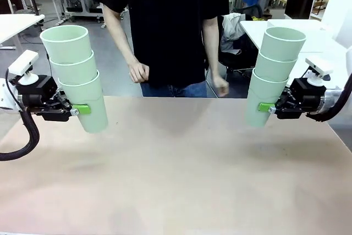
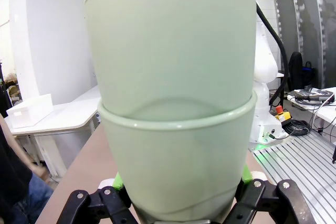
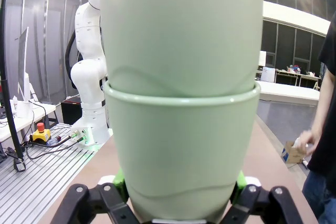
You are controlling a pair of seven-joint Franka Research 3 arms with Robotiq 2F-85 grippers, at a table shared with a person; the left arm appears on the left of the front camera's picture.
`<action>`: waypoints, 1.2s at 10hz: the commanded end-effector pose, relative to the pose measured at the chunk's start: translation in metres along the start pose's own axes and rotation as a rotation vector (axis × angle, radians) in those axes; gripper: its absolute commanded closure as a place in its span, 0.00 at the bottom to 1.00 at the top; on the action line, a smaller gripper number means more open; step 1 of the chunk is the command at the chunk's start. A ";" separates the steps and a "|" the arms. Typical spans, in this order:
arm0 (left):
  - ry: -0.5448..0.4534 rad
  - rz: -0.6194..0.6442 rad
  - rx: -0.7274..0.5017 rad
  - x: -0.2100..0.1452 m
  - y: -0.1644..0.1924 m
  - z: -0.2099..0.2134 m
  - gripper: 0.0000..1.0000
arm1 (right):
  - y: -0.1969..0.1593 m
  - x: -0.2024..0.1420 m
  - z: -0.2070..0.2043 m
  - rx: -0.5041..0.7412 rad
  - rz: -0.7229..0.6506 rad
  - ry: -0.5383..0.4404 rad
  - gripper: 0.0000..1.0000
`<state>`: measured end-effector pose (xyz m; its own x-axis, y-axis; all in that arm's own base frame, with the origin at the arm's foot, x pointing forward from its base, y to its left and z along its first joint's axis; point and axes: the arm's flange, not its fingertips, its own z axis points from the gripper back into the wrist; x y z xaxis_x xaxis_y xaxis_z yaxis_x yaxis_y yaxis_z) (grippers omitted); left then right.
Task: Stack the cups and store them in the basket.
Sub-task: Place the stack of Reusable plastic cups into the Pantry Basket.
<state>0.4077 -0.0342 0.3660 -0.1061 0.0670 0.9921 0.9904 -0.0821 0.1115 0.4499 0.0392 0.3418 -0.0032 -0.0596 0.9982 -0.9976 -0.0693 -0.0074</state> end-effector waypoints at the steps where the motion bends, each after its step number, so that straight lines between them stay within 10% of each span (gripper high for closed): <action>1: -0.009 -0.003 -0.003 0.007 0.000 0.000 0.13 | 0.000 0.004 -0.002 0.004 0.008 0.000 0.15; 12: -0.009 -0.003 -0.003 0.007 0.000 0.000 0.13 | 0.000 0.004 -0.002 0.004 0.008 0.000 0.15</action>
<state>0.4077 -0.0342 0.3660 -0.1061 0.0670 0.9921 0.9904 -0.0821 0.1115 0.4499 0.0392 0.3418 -0.0032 -0.0596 0.9982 -0.9976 -0.0693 -0.0073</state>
